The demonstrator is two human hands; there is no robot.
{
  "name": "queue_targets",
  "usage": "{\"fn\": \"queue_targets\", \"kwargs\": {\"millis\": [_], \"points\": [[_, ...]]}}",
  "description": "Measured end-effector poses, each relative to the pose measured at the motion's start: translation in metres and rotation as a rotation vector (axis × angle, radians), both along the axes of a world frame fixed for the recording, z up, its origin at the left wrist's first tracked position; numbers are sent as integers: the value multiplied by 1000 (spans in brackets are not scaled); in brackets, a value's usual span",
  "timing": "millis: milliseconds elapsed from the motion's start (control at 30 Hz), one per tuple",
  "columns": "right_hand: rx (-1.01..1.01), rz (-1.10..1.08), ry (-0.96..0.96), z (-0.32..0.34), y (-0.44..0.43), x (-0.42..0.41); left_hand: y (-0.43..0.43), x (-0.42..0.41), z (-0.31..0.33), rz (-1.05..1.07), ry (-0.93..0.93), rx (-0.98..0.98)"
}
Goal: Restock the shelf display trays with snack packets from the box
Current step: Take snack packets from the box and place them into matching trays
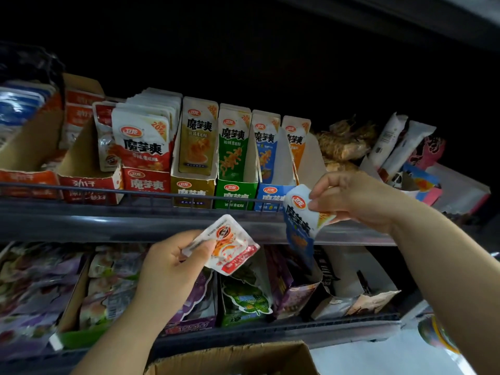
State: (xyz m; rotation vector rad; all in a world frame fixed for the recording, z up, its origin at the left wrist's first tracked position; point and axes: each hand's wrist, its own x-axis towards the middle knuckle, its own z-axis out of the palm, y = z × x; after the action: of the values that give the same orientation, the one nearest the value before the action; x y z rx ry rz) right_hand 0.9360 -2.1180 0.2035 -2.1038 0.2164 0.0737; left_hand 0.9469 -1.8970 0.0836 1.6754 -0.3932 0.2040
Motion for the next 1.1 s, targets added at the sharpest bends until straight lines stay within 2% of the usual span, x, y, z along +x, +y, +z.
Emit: {"fn": "queue_targets", "kwargs": {"millis": [100, 200, 400, 567, 767, 867, 1100], "points": [[-143, 33, -34, 7, -5, 0, 0, 2, 0, 12, 5, -11], [-196, 55, -59, 15, -6, 4, -1, 7, -2, 22, 21, -23], [-507, 1, -273, 32, -2, 19, -9, 15, -4, 39, 51, -58], [-499, -107, -459, 51, -8, 42, -15, 22, -2, 82, 62, -27], [-619, -208, -677, 71, -16, 82, -15, 34, 0, 120, 59, -11], [-708, -259, -708, 69, -17, 104, -16, 35, -2, 99, 73, 1], [-682, -255, -707, 63, -16, 133, -16, 36, -6, 43, 91, 33]]}}
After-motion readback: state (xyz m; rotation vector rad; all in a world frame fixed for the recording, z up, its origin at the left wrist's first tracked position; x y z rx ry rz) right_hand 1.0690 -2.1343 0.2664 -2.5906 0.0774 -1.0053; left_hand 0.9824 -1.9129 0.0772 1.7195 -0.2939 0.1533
